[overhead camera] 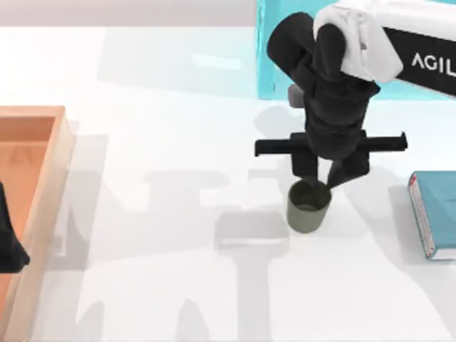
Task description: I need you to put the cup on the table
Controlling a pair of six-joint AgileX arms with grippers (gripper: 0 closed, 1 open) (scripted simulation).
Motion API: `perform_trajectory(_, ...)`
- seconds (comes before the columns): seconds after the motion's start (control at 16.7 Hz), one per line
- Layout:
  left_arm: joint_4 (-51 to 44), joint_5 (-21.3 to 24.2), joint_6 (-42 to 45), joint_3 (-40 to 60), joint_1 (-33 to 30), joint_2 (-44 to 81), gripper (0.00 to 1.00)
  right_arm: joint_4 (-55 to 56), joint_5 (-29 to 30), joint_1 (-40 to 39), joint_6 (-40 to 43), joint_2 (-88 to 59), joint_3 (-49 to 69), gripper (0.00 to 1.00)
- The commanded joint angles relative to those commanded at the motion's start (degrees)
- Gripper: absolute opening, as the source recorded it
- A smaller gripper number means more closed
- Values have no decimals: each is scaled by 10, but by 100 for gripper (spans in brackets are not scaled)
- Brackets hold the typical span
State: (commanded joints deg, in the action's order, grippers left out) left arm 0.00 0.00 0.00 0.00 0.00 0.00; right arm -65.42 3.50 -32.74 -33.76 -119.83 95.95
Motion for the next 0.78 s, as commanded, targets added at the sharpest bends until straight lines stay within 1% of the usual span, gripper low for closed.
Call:
perform_trajectory(0.42, 0, 0, 0, 0, 0, 0, 100, 0, 0, 0, 0, 0, 0, 98)
perform_trajectory(0.48, 0, 0, 0, 0, 0, 0, 100, 0, 0, 0, 0, 0, 0, 100)
perform_trajectory(0.78, 0, 0, 0, 0, 0, 0, 100, 0, 0, 0, 0, 0, 0, 100)
